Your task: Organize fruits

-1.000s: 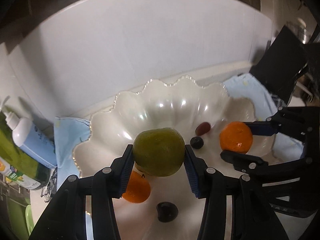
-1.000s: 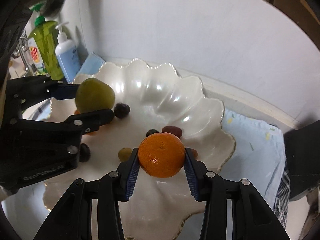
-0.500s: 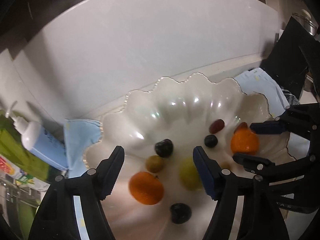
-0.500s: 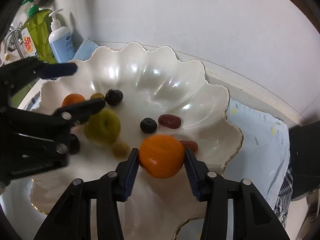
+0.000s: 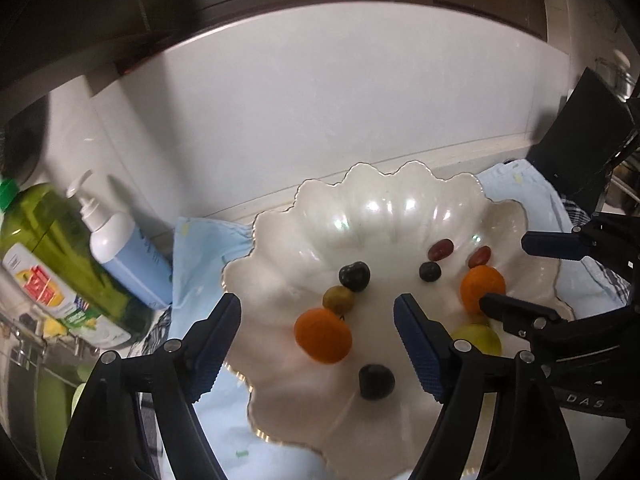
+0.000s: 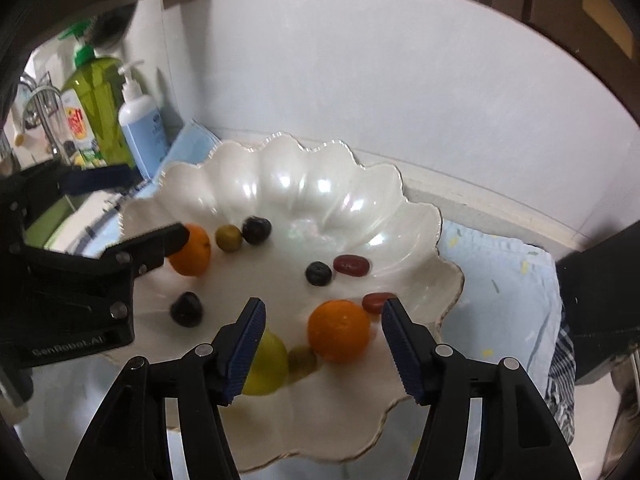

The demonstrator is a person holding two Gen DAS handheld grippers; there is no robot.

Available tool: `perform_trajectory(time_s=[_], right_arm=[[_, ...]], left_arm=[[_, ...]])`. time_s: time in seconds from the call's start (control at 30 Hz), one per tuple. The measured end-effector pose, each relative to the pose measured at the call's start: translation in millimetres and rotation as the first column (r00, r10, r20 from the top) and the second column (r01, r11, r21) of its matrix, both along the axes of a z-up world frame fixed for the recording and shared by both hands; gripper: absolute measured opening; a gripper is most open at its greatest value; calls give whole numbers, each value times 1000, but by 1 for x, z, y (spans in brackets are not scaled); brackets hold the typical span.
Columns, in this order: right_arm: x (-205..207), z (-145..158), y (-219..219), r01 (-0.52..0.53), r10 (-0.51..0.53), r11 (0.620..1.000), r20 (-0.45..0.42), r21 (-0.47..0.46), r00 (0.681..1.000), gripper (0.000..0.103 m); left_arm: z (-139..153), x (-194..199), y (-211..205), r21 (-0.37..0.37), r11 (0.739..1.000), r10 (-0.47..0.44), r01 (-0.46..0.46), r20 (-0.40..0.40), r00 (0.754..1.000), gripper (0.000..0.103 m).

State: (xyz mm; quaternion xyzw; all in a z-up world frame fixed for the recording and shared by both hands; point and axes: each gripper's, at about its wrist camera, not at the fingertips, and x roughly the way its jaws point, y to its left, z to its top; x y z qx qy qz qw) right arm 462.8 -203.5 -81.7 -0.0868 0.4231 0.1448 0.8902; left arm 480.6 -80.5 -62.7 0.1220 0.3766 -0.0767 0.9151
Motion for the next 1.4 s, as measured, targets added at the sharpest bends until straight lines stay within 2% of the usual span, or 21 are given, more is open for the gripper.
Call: perform_trajectory(time_s=[0.07, 0.33, 0.53, 0.7, 0.93, 1.17, 1.27, 1.4], right_arm=[[-9, 8, -1, 14, -14, 1000, 18, 18, 1000, 70], [-57, 37, 2, 77, -83, 996, 117, 53, 990, 77], [-103, 59, 9, 125, -140, 988, 195, 87, 971, 84], [-141, 76, 11, 175, -206, 975, 254, 137, 945, 86], [-198, 97, 21, 225, -266, 962, 342, 155, 901, 90], [-250, 116, 29, 231, -278, 959, 391, 165, 877, 90], [-277, 119, 28, 228, -288, 955, 401, 190, 870, 95], [-306, 118, 26, 220, -286, 954, 398, 202, 872, 95]], left_arm=[[5, -11, 5, -14, 1000, 10, -9, 7, 1000, 82], [27, -63, 27, -54, 997, 65, -62, 67, 996, 94], [51, -105, 44, -83, 993, 92, -81, 137, 986, 103], [69, -141, 57, -95, 994, 75, -57, 196, 978, 103], [84, -186, 64, -88, 996, 8, 15, 260, 965, 103], [102, -236, 74, -128, 991, 10, 31, 305, 952, 103], [105, -261, 74, -120, 993, 18, 24, 334, 943, 103], [108, -298, 74, -126, 992, 37, 10, 364, 931, 103]])
